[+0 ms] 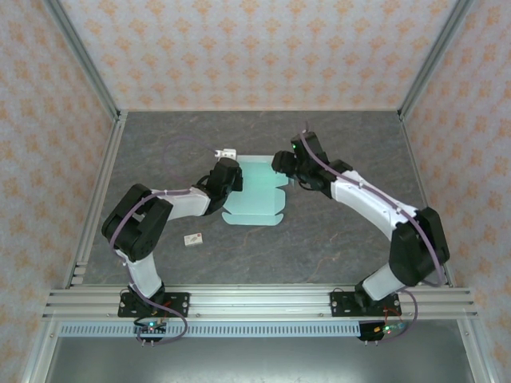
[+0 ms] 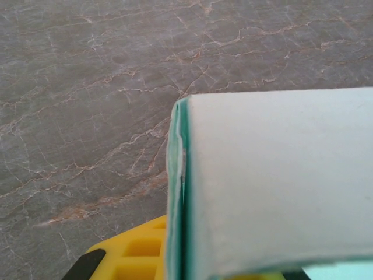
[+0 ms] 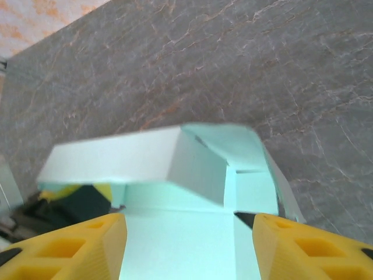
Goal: Fold the paper box
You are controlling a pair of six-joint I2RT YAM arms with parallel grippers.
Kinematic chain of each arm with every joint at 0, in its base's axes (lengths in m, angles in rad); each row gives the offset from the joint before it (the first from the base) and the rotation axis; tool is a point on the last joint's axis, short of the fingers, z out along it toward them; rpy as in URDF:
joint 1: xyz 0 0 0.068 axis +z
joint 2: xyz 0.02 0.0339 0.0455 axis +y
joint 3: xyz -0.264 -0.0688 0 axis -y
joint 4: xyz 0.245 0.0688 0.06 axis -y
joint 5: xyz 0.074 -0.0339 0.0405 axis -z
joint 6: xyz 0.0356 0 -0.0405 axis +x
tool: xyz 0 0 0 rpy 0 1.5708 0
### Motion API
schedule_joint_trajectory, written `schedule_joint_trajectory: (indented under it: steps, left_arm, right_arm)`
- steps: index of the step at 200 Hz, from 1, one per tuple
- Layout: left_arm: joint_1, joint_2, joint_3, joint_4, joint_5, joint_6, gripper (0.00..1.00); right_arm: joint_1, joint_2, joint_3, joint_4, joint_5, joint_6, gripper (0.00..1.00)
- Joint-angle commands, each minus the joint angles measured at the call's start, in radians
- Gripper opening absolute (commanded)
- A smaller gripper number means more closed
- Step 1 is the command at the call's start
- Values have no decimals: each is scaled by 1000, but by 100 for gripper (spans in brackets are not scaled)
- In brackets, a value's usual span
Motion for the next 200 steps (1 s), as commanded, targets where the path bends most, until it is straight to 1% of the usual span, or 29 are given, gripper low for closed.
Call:
schedule_joint_trajectory:
  steps: [1,20,40,61,83,101,145,165,200]
  left_arm:
    - [-3,-46,27,-24,0,-22,0]
    - [-3,-53,27,-37,11,-26,0]
    - [-3,-62,29,-48,8,-27,0]
    - [-3,-71,29,-60,8,-25,0]
    - [-4,-78,29,-63,9,-23,0]
    - [-3,-79,27,-62,9,-21,0]
    - [-5,-81,25,-59,13,-20,0]
    - [-3,-85,23,-58,14,-18,0]
    - [-4,-93,20,-59,12,-15,0]
  right_arm:
    - [50,-45,-93,24,62,-60,60]
    - [70,-41,-159,109,60,-61,61]
    - [76,-8,-180,169,68,-60,61]
    - [76,37,-177,193,86,-56,62]
    - [75,75,-175,197,140,-49,63]
    - [70,103,-163,198,152,-39,64]
    - [50,151,-153,267,143,-37,67]
    - [37,175,-150,302,112,-33,67]
    - [24,202,-140,346,81,-28,66]
